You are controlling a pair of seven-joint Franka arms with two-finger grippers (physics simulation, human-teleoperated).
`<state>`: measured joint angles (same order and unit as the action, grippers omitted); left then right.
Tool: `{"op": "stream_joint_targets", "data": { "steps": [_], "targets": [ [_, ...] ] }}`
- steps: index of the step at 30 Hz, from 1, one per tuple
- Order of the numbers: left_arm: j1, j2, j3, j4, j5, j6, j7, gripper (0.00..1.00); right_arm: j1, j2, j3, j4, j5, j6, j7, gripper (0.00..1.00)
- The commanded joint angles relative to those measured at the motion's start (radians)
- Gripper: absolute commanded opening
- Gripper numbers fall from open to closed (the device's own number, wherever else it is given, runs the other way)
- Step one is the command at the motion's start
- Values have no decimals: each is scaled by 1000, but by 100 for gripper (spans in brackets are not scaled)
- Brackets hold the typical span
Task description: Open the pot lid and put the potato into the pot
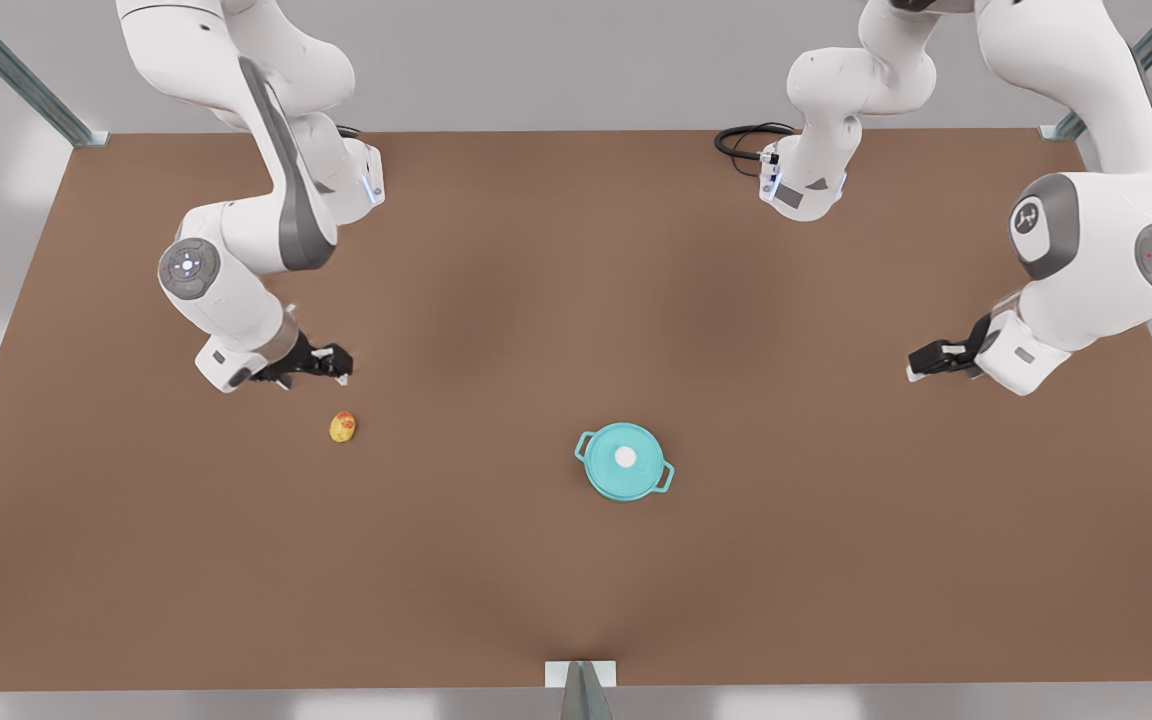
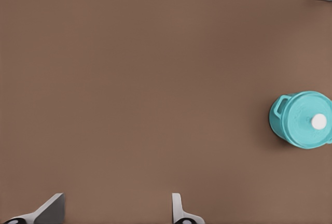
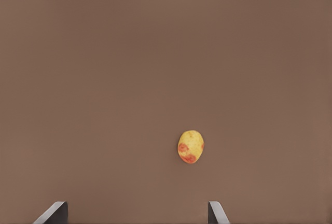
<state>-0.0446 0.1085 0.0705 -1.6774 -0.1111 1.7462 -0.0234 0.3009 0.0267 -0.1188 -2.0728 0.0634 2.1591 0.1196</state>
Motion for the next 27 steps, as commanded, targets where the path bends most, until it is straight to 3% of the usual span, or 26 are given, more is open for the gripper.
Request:
{"op": "stream_joint_targets", "data": {
  "steps": [1,3,5,7,8,12,16,25,27],
  "targets": [
    [-1,2,0,10,1,12,19,100,-111,-7,-13,0,-7,16,49,100],
    [0,23,2,53,-4,19,31,100,-111,-4,-19,0,-50,-10,54,100],
    [-83,30,-75,51,31,-17,-139,100,-126,15,-19,-62,-50,59,71,100],
    [-100,42,-328,65,134,-2,-323,100,-126,61,-21,-112,-50,179,100,100],
    [-110,69,-377,93,139,3,-404,100,-123,70,-19,-110,-51,188,118,100],
    [-221,427,-383,439,244,27,-651,100,-114,148,-15,-108,-45,245,118,100],
    [-259,563,-379,446,301,185,-797,100,-95,211,-12,-125,-43,350,187,100],
    [-365,681,-379,432,404,254,-1004,100,-14,332,-10,-139,46,499,244,100],
    [-388,717,-379,433,404,364,-1060,100,-19,357,-12,-138,46,545,244,100]
  ]
}}
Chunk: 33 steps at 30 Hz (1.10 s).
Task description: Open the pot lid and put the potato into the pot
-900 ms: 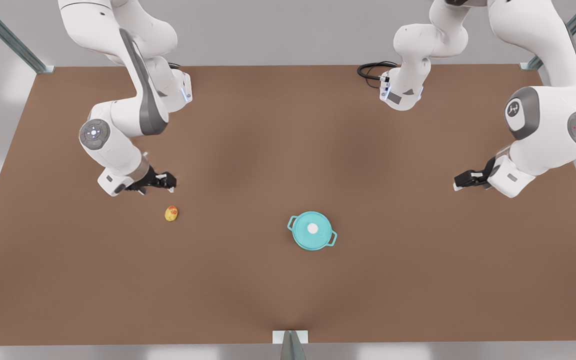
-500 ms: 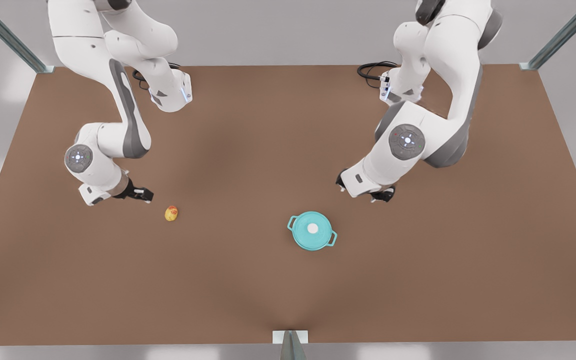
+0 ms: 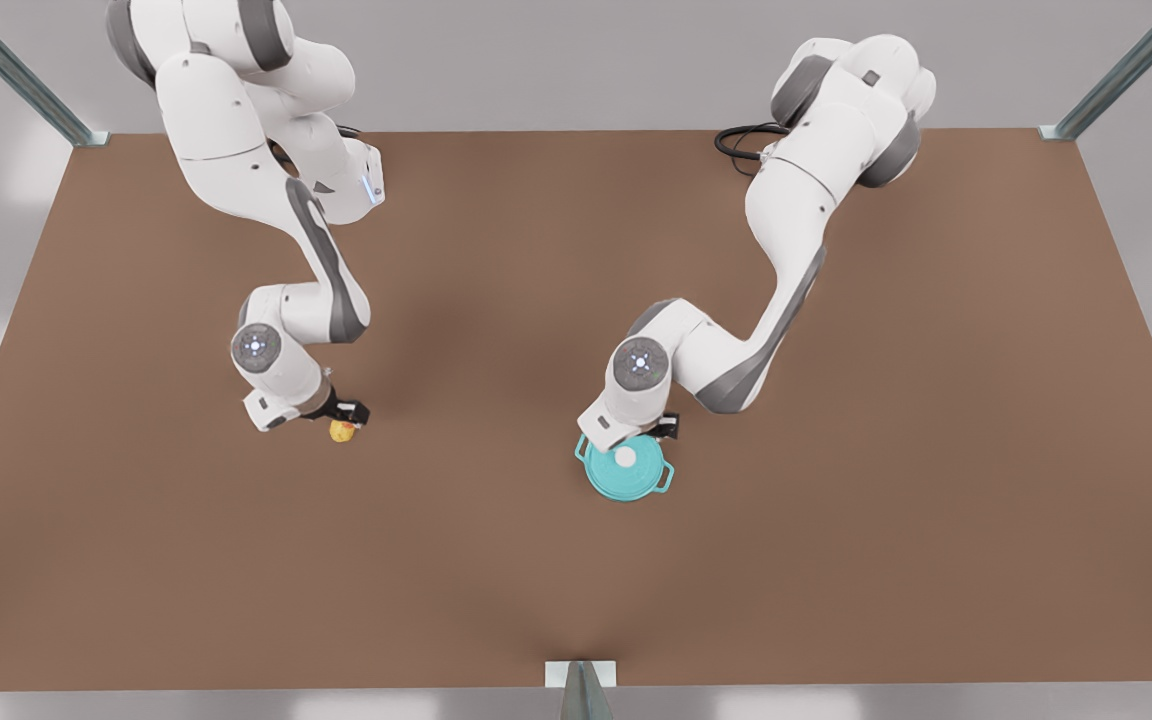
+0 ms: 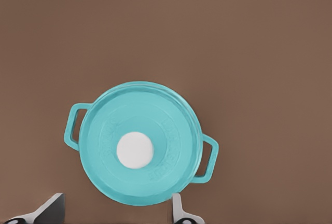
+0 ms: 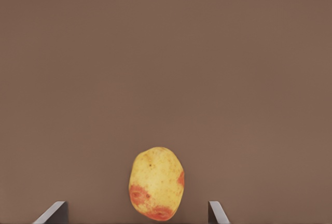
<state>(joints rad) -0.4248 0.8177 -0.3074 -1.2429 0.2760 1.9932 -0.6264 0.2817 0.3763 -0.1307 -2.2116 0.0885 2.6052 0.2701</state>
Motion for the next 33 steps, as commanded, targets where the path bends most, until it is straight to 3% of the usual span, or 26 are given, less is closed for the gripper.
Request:
{"op": "stream_joint_targets", "data": {
  "steps": [1,6,10,17,18,19,20,22,27,29,33],
  "targets": [
    [-8,37,2,10,19,189,-452,100,-7,22,-1,1,19,111,92,100],
    [-17,107,8,77,127,210,-388,100,-29,49,-4,1,14,147,90,100],
    [-2,98,27,42,161,190,-200,100,-19,55,0,27,54,142,93,100],
    [-11,74,31,-30,167,190,-242,100,5,101,5,30,77,170,93,100],
    [-11,74,30,-30,167,190,-250,92,2,101,5,30,76,168,92,100],
    [-9,69,30,-29,167,190,-250,67,1,101,5,30,71,168,90,100],
    [-9,67,30,-29,166,188,-251,54,1,101,5,27,71,168,89,100],
    [-8,61,31,-29,164,187,-251,38,1,99,5,18,71,170,87,100],
    [20,46,36,-12,163,185,-236,36,5,102,5,10,73,170,89,100],
    [142,43,22,88,143,44,-66,36,4,113,5,10,73,176,89,99],
    [264,152,36,88,144,200,51,36,4,119,5,10,76,188,93,84]
  ]
}}
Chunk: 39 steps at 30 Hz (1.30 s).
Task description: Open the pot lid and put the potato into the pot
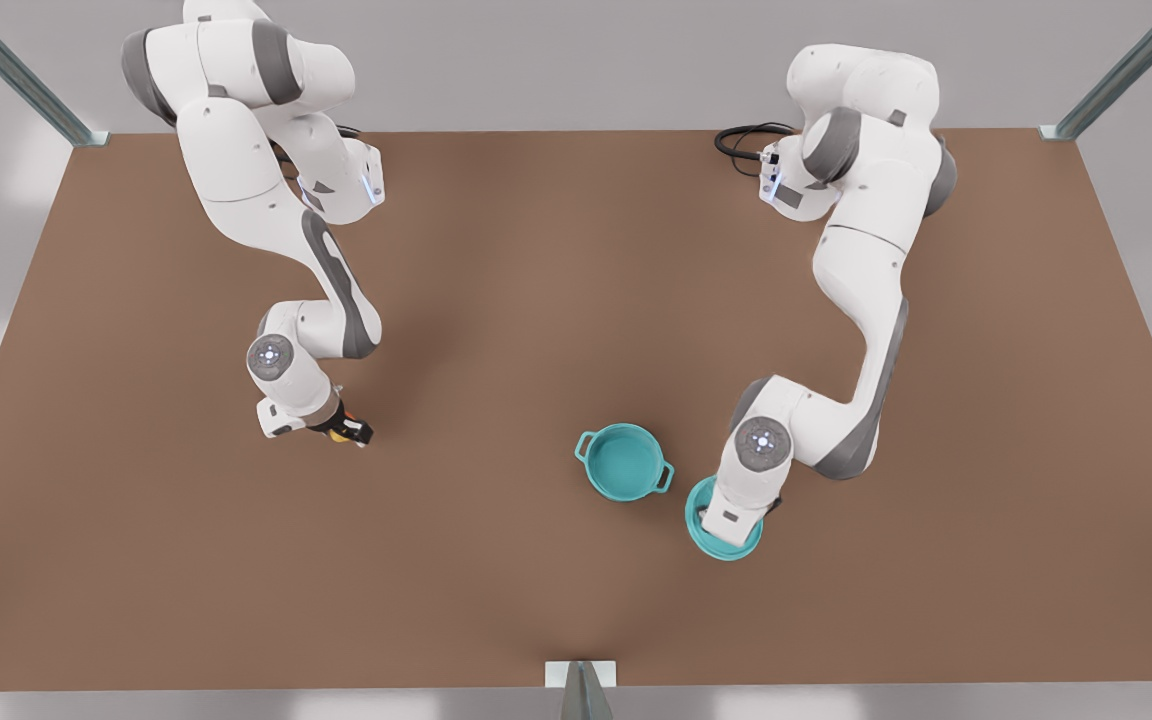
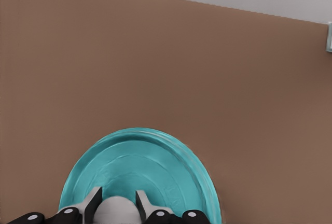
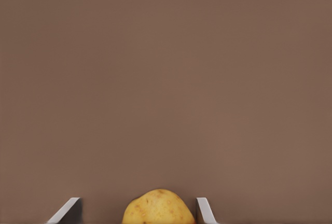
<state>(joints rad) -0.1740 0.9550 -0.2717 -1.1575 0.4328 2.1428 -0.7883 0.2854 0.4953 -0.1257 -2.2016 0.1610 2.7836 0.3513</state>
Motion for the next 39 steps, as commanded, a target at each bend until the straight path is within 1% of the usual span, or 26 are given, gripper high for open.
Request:
{"op": "stream_joint_targets", "data": {
  "steps": [1,3,5,6,7,9,10,11,12,13,14,15,16,18,19,23,30,34,39],
  "targets": [
    [18,41,14,2,-9,83,211,36,0,-1,0,0,3,10,14,81],
    [21,64,45,2,-9,143,219,36,0,-6,0,-3,8,4,14,80],
    [21,64,45,2,-9,143,221,36,0,-6,0,-3,8,1,14,74],
    [21,61,45,4,-9,141,234,98,0,-6,0,-3,8,-1,14,71],
    [27,48,46,4,-9,127,267,100,0,-6,0,-3,8,1,20,69],
    [71,18,35,2,-12,55,369,100,0,-6,0,-3,8,-1,22,67],
    [86,-21,31,2,-16,-42,474,100,0,-6,0,-3,8,-1,22,67],
    [126,-88,-4,4,-19,-196,573,100,0,-7,0,-3,8,-1,31,67],
    [232,-244,-40,9,-135,-496,742,100,0,-9,0,-3,8,-1,34,67],
    [326,-365,-44,4,-288,-665,729,100,0,-11,3,-3,8,-1,35,67],
    [359,-563,-40,-158,-299,-730,713,100,0,-11,3,-3,8,-1,38,67],
    [418,-877,-38,-553,-365,-393,727,100,0,-9,6,-3,8,-1,41,67],
    [416,-843,-43,-502,-365,-460,725,100,0,-9,9,-3,8,-1,45,67],
    [419,-829,-41,-498,-365,-454,727,100,1,-7,11,-3,8,1,49,67],
    [418,-823,-41,-498,-365,-451,725,100,1,-7,11,-3,8,1,55,62],
    [413,-818,-43,-491,-368,-451,725,100,0,-7,11,-3,8,-1,57,56],
    [415,-814,-43,-491,-367,-451,725,100,0,-47,11,-1,9,-62,66,55],
    [415,-815,-43,-491,-365,-451,725,100,1,-80,21,51,12,-168,130,53],
    [415,-818,-43,-491,-365,-452,725,100,47,-83,29,206,14,-364,247,53]
  ]
}}
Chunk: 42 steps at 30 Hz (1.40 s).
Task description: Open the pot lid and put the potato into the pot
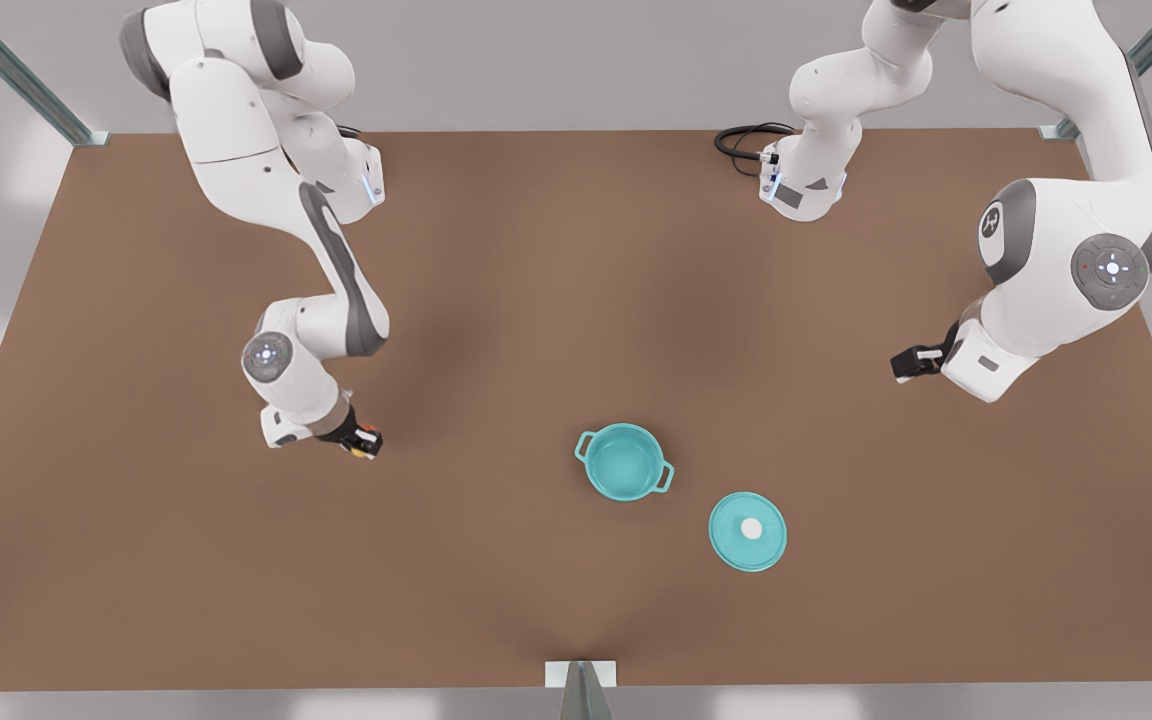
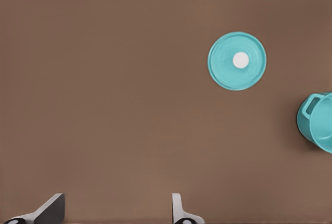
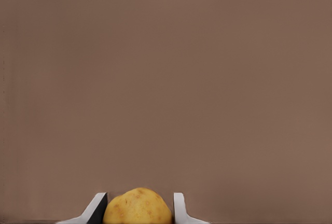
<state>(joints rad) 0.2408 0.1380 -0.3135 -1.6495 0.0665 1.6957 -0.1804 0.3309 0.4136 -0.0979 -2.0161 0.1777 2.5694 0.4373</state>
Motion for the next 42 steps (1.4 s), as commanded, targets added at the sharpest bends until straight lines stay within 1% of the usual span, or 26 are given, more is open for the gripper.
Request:
{"op": "stream_joint_targets", "data": {
  "steps": [1,6,10,15,16,20,24,25,31,36,42],
  "targets": [
    [0,-1,-1,0,1,-5,118,100,19,-1,0,54,-3,-196,188,53],
    [0,-1,-1,0,1,-5,116,100,105,20,-3,215,-3,-382,328,53],
    [0,-3,-1,0,1,-7,118,100,172,80,-3,388,-6,-505,463,53],
    [0,-6,-1,0,1,-10,116,100,240,188,-3,576,-4,-575,587,53],
    [0,-5,-1,0,1,-10,116,100,260,205,-3,586,-6,-577,609,53],
    [0,-6,-1,0,1,-10,114,100,295,313,0,767,8,-617,695,53],
    [0,-6,-1,0,1,-11,111,100,327,418,-2,919,49,-597,719,52],
    [0,-5,-1,0,1,-10,111,100,341,435,-3,933,77,-569,724,52],
    [-2,-5,-1,0,1,-11,110,100,401,504,-8,945,126,-347,781,52],
    [-2,-3,-1,-1,1,-11,110,100,427,614,-8,1025,155,-203,799,52],
    [-2,-6,-2,-1,1,-13,107,100,442,637,-9,1059,155,-175,824,52]
  ]
}}
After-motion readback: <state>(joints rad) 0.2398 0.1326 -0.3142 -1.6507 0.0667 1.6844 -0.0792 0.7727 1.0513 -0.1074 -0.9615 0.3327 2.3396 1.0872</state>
